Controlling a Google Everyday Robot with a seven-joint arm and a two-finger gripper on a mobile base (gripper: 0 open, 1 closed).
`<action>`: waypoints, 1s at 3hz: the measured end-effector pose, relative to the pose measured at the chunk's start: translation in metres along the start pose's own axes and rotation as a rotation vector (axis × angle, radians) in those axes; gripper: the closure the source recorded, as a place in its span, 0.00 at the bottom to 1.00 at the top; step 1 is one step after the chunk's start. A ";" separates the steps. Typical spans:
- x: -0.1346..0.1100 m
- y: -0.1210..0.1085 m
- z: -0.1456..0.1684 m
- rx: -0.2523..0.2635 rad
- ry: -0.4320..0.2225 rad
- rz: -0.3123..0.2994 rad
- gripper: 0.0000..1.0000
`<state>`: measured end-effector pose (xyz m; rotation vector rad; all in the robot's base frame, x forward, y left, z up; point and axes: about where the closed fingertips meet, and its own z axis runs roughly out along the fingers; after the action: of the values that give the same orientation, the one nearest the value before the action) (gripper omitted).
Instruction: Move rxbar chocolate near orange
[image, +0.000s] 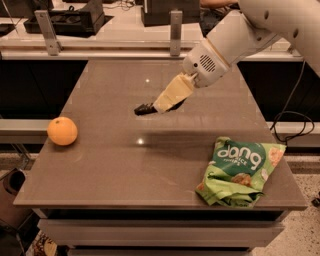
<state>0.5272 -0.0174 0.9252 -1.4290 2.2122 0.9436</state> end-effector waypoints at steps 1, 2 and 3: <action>-0.005 0.016 0.015 -0.046 0.001 0.013 1.00; -0.018 0.031 0.035 0.015 0.029 -0.016 1.00; -0.024 0.033 0.053 0.146 0.041 -0.080 1.00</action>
Offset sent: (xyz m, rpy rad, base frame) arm -0.0244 0.0688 -0.0040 -0.1385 -0.1406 -0.0386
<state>0.5046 0.0440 0.9130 -1.4691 2.1866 0.7169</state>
